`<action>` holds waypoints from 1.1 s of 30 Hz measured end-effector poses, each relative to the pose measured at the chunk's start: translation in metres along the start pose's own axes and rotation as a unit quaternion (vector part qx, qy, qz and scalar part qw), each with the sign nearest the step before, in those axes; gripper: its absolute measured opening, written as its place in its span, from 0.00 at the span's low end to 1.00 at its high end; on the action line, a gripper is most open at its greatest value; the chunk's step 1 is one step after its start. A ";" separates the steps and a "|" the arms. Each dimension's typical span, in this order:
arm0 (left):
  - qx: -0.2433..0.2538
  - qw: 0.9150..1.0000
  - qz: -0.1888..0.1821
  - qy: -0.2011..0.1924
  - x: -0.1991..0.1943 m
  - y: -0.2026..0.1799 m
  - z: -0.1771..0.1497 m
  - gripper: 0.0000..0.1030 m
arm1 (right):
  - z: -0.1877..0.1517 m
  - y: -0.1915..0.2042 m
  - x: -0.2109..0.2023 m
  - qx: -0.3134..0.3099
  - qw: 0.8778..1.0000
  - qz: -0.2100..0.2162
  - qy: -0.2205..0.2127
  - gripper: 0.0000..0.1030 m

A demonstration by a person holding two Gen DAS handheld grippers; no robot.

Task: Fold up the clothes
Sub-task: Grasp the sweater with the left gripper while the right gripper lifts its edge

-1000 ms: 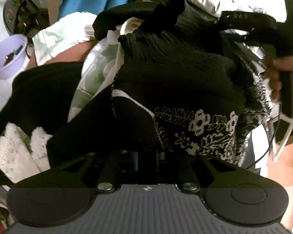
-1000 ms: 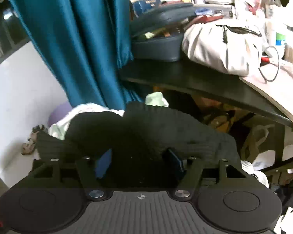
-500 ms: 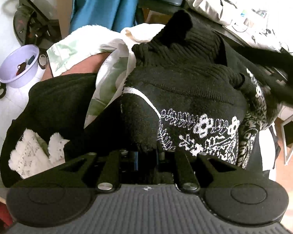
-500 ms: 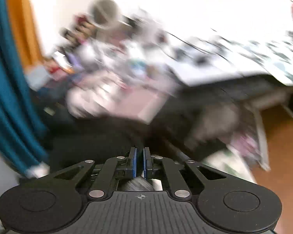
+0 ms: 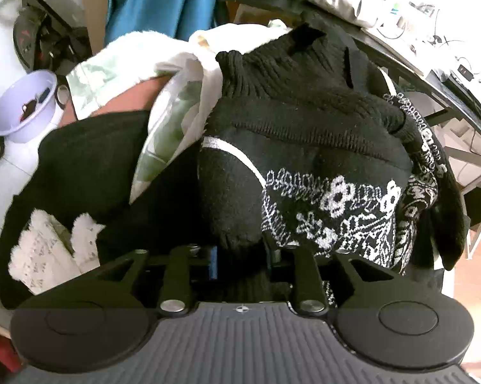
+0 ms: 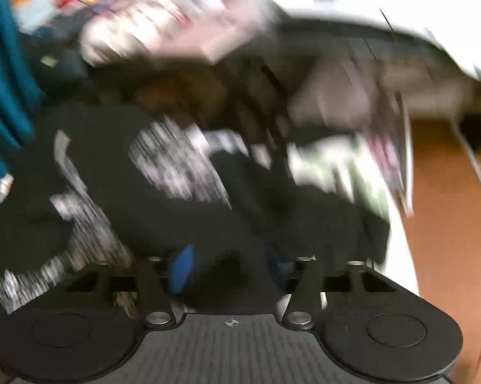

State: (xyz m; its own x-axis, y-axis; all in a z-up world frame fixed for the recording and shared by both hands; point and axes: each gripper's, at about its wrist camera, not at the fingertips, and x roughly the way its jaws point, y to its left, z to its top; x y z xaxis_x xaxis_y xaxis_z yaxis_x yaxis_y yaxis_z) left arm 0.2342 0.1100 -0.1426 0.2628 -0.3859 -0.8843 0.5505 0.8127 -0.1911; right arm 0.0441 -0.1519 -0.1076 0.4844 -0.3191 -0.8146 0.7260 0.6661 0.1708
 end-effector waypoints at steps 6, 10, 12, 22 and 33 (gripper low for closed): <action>-0.002 0.999 -0.010 0.032 0.019 0.000 -0.007 0.57 | 0.046 0.054 0.047 -0.079 0.993 0.085 -0.012 0.72; -0.011 0.999 -0.021 0.047 0.028 0.000 -0.013 0.63 | 0.053 0.084 0.083 -0.123 0.986 0.112 0.030 0.72; -0.017 0.999 -0.025 0.045 0.029 -0.001 -0.014 0.62 | 0.054 0.093 0.097 -0.146 0.981 0.119 0.043 0.67; -0.065 0.995 -0.005 -0.075 -0.058 -0.014 -0.001 0.08 | 0.080 0.062 0.060 -0.058 0.980 0.191 0.001 0.10; 0.045 0.935 -0.105 -0.336 -0.212 -0.060 0.029 0.08 | 0.131 0.001 -0.126 0.024 0.947 0.234 -0.217 0.10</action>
State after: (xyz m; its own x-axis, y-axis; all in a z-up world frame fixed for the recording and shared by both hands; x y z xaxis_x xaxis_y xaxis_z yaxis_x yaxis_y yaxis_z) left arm 0.1689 0.1305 0.0686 0.5629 -0.7449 -0.3582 0.7023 0.6595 -0.2681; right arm 0.0477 -0.1990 0.0678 0.9061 -0.2508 -0.3408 0.3988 0.7754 0.4896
